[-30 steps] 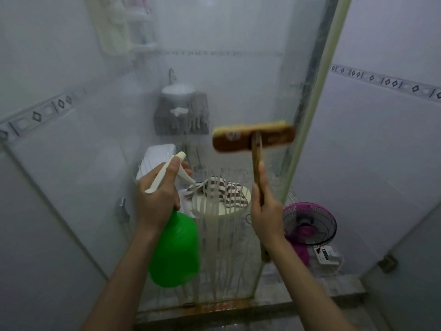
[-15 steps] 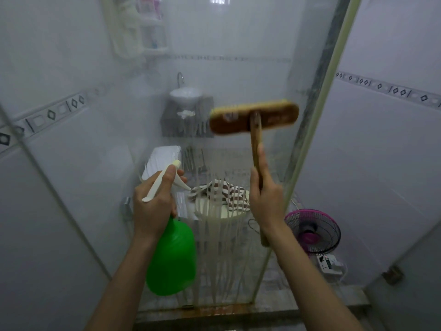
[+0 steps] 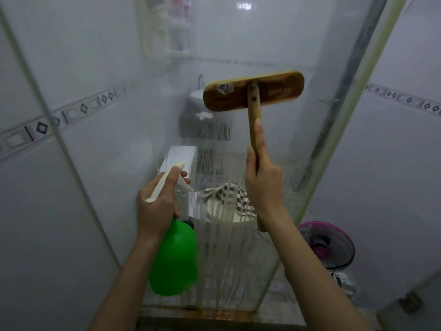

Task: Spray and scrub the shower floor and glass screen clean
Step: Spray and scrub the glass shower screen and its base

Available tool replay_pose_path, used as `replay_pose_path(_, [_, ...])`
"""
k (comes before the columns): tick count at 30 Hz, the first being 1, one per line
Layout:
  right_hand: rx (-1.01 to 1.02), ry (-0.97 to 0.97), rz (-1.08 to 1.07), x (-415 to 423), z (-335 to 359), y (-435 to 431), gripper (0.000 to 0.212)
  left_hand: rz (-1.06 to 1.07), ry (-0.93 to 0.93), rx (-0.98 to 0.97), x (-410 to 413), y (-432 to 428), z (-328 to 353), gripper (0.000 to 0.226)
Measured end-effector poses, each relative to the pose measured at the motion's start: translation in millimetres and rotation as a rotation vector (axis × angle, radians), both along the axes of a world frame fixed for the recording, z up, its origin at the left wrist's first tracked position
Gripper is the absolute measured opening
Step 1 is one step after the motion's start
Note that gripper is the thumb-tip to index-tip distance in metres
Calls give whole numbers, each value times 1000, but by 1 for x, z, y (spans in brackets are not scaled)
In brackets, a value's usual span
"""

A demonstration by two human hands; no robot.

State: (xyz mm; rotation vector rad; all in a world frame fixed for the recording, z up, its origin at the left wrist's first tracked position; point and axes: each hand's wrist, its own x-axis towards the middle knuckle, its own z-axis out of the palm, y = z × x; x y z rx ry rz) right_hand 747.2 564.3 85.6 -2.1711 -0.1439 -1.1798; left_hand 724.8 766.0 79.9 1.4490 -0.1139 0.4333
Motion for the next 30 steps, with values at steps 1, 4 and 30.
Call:
replay_pose_path(1, [-8, 3, -15, -1, -7, 3, 54, 7, 2, -2, -1, 4, 0, 26])
replay_pose_path(4, [-53, 138, -51, -27, -66, 6, 58, 29, -7, 10, -2, 12, 0, 23])
replay_pose_path(30, [-392, 350, -22, -27, -117, 39, 69, 245, 134, -76, -28, 92, -47, 44])
